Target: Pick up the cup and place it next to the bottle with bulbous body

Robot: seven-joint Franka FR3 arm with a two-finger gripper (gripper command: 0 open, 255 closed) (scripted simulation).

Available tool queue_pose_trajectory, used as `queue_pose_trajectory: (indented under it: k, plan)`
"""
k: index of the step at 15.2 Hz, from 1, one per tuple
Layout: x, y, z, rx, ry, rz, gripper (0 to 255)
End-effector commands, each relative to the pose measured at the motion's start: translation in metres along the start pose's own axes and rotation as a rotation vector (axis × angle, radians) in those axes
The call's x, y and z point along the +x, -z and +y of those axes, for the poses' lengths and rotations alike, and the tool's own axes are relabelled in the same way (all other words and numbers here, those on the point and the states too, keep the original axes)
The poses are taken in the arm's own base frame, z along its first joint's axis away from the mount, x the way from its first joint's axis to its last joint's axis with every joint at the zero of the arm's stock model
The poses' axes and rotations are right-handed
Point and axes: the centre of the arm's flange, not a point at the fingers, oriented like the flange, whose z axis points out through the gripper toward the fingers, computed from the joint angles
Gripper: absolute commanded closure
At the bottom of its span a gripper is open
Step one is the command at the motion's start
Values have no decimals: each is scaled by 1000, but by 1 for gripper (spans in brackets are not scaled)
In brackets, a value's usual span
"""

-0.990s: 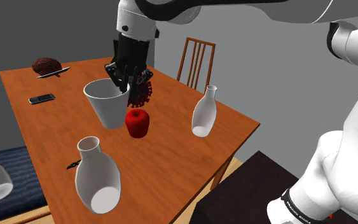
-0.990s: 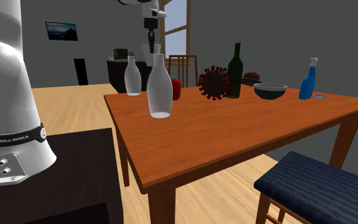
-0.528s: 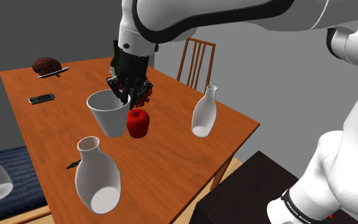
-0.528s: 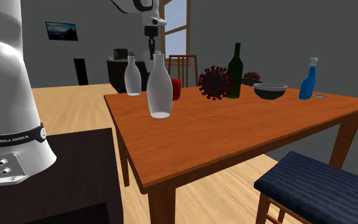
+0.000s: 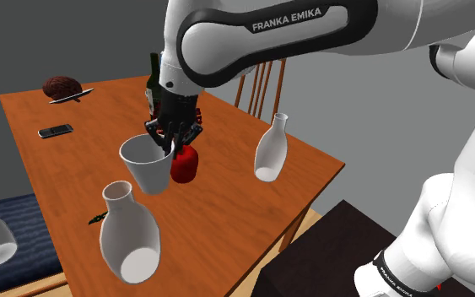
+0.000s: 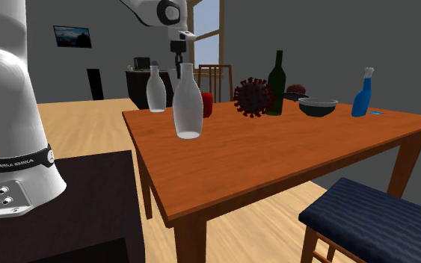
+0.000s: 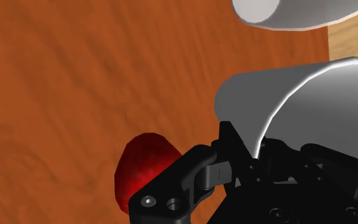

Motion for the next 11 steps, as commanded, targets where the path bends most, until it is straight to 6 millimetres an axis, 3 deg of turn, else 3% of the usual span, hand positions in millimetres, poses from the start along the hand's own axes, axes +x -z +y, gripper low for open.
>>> queue_pose_trajectory:
  k: [1,11]
  plan:
    - [0,-10,1,1,0,1,255]
    - [1,-62,11,1,0,1,255]
